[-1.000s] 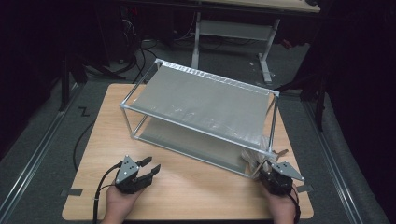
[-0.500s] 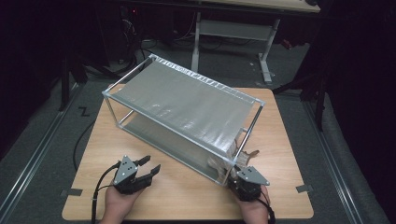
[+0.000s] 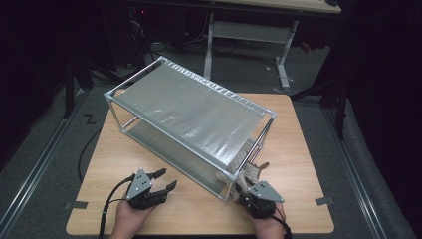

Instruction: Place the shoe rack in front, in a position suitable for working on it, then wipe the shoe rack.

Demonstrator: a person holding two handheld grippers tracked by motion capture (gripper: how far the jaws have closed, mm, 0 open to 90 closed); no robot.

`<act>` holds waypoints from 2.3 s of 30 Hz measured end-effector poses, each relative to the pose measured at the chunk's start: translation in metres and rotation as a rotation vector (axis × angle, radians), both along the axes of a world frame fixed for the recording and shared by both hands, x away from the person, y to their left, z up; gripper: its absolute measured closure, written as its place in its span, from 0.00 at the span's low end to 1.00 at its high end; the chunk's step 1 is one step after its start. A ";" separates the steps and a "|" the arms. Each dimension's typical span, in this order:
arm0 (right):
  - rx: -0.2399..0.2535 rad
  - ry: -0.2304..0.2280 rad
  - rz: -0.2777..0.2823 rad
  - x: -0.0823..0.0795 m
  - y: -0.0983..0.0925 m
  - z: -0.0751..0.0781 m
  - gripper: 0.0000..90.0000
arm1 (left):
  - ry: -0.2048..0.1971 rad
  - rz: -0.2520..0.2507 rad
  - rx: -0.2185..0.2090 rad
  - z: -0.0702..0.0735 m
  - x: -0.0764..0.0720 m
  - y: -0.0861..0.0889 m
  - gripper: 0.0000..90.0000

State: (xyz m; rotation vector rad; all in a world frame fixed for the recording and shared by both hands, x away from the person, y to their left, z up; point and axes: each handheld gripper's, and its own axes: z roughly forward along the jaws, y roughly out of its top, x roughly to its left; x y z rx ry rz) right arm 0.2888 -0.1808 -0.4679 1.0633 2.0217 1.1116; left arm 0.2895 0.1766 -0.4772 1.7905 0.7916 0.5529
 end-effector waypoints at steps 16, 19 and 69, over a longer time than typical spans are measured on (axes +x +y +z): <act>-0.027 -0.032 -0.174 -0.001 -0.072 0.003 0.71 | 0.071 -0.239 0.053 0.006 0.002 -0.068 0.39; -0.030 -0.030 -0.171 0.000 -0.071 0.003 0.71 | 0.072 -0.281 0.056 0.013 0.003 -0.085 0.39; -0.143 0.191 -0.062 0.096 -0.007 -0.021 0.72 | -0.081 -0.334 -0.045 0.035 -0.025 -0.104 0.90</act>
